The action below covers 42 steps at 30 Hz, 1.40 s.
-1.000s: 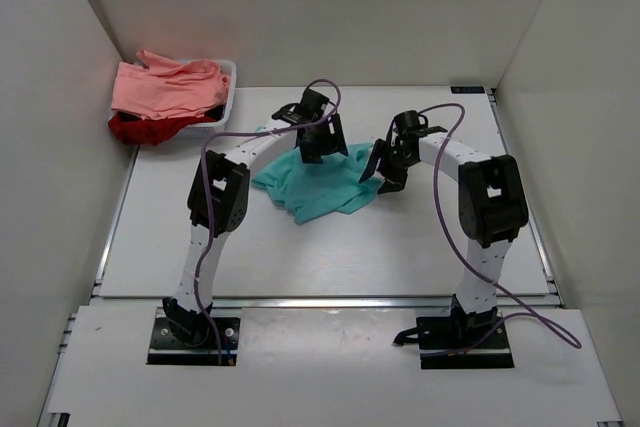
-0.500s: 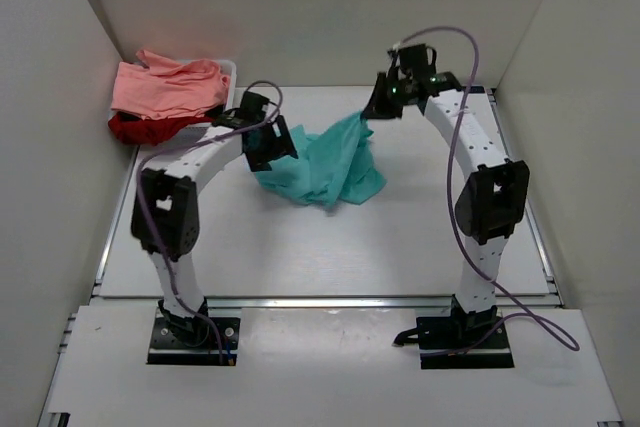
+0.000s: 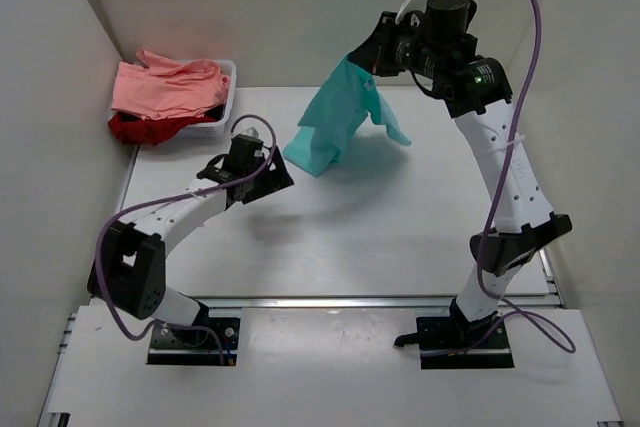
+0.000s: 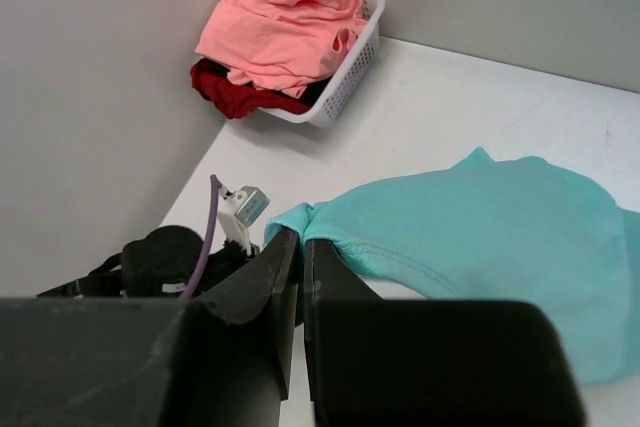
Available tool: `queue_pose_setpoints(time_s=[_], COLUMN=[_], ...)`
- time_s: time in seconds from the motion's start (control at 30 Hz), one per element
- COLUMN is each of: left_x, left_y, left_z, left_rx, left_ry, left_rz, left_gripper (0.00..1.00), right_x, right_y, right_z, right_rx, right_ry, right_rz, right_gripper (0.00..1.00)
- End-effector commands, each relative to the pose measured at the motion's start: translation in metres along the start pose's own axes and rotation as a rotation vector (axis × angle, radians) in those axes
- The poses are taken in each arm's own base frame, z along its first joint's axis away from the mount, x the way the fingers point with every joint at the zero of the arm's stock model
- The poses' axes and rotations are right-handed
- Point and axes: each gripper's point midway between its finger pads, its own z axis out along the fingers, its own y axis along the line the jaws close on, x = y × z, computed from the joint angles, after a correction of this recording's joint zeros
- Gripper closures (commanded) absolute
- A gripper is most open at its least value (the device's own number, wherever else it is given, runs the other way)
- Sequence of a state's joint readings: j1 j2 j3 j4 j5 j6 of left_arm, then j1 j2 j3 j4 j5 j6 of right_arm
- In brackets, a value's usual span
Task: Fold and stack the t-shirts
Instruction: Flatten out the tshirt
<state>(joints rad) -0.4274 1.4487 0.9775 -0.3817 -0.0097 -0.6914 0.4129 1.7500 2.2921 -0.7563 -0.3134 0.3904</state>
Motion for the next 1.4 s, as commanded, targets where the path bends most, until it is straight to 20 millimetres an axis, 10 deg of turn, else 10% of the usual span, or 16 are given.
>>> queue_pose_setpoints(time_s=[0.0,0.37,0.67,0.7,0.8,0.87,0.97,1.13,1.37], left_x=[-0.031,-0.086,-0.056,-0.049,-0.038,-0.049,-0.106,-0.196,-0.178], left_y=[0.010,-0.030,0.004,0.020,0.030,0.028,0.011,-0.041,-0.013], left_z=[0.020,0.125,0.181,0.183,0.188,0.179,0.131,-0.030,-0.171], left_rx=[-0.042,-0.081,-0.363,-0.415,-0.436,-0.427,-0.419,-0.271,-0.191], left_ry=[-0.156,-0.167,0.014,0.045,0.104,0.107,-0.027,-0.351,-0.451], left_rz=[-0.126,-0.123,-0.070,-0.073,-0.078,-0.083,-0.043,-0.143,-0.234], left_gripper=[0.03,0.05,0.22,0.27,1.00,1.00,1.00,1.00,1.00], right_x=[-0.004,0.012,0.014,0.015,0.018,0.011,-0.018,-0.078,-0.037], right_y=[-0.004,-0.026,-0.050,-0.054,-0.061,-0.073,-0.099,-0.108,-0.102], right_z=[-0.006,-0.019,-0.026,-0.027,-0.032,-0.040,-0.074,-0.168,-0.234], right_rx=[0.034,0.098,0.133,0.142,0.157,0.198,0.330,0.508,0.601], right_ry=[-0.030,-0.005,-0.009,-0.005,-0.001,-0.030,-0.129,-0.365,-0.433], right_rz=[-0.043,-0.044,-0.023,-0.018,-0.016,-0.026,-0.021,0.004,-0.003], right_gripper=[1.00,1.00,1.00,1.00,1.00,1.00,1.00,1.00,1.00])
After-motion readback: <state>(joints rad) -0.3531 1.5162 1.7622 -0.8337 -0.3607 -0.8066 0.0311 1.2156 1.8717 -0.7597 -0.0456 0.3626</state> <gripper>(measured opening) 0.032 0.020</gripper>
